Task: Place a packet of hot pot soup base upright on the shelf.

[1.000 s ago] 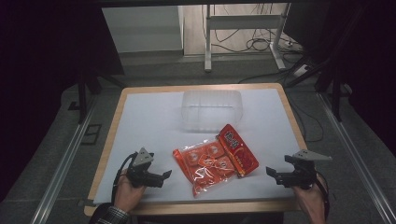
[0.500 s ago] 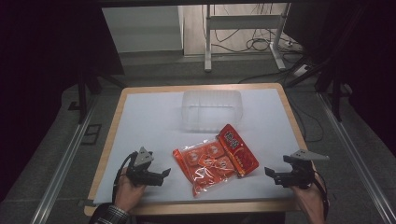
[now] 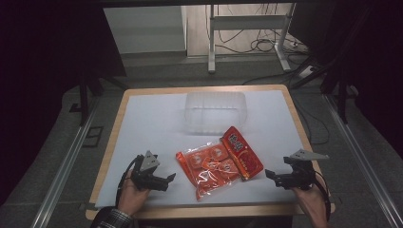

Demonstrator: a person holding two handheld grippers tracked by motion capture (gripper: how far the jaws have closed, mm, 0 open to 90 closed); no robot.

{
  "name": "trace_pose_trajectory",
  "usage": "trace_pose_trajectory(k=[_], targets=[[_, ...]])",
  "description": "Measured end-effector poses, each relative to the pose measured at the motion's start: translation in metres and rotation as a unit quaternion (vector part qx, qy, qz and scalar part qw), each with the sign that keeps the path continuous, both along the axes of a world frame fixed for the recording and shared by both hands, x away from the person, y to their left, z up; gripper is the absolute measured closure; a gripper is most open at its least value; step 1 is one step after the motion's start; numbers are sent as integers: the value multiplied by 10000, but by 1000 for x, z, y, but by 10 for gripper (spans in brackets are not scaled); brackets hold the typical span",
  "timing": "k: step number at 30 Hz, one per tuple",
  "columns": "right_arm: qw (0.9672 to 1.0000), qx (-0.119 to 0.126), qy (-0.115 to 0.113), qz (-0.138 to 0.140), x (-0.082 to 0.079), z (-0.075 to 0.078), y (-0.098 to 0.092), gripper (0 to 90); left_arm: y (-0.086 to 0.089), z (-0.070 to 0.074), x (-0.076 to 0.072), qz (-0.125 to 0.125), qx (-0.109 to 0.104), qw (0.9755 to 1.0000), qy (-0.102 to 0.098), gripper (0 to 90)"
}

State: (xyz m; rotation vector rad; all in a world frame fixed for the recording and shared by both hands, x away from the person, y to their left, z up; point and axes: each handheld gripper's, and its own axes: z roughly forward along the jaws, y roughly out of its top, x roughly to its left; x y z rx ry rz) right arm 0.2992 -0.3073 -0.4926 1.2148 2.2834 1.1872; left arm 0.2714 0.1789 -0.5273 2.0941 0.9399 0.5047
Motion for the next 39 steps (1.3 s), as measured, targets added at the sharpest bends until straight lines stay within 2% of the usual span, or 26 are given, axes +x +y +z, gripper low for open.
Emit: trace_pose_trajectory(k=[9, 17, 20, 25, 30, 32, 35, 39], targets=[[9999, -52, -84, 18, 6, 3, 12, 26, 4, 0, 3, -143, -296, 9994, 81, 30], [9998, -101, -91, 152, 12, 3, 22, 28, 3, -1, 3, -190, -279, 9994, 71, 26], [9997, -144, 10, 208, 15, 1, 24, 31, 1, -1, 2, -224, -193, 9996, 23, 26], [9989, -230, 228, 329, 20, -2, 33, 27, -2, -3, 2, -292, -58, 9995, 49, 24], [9983, -75, 381, 438, 23, -1, 43, 32, -3, -3, 2, -301, -25, 9995, 62, 24], [9978, -103, 445, 474, 25, -2, 47, 54, -3, -3, 3, -300, -7, 9995, 61, 24], [9964, -67, 717, 448, 32, -4, 53, 122, -3, -4, 3, -301, 3, 9995, 71, 25], [9947, -74, 843, 579, 39, -8, 58, 210, -4, -4, 2, -288, 55, 9996, 54, 26]])
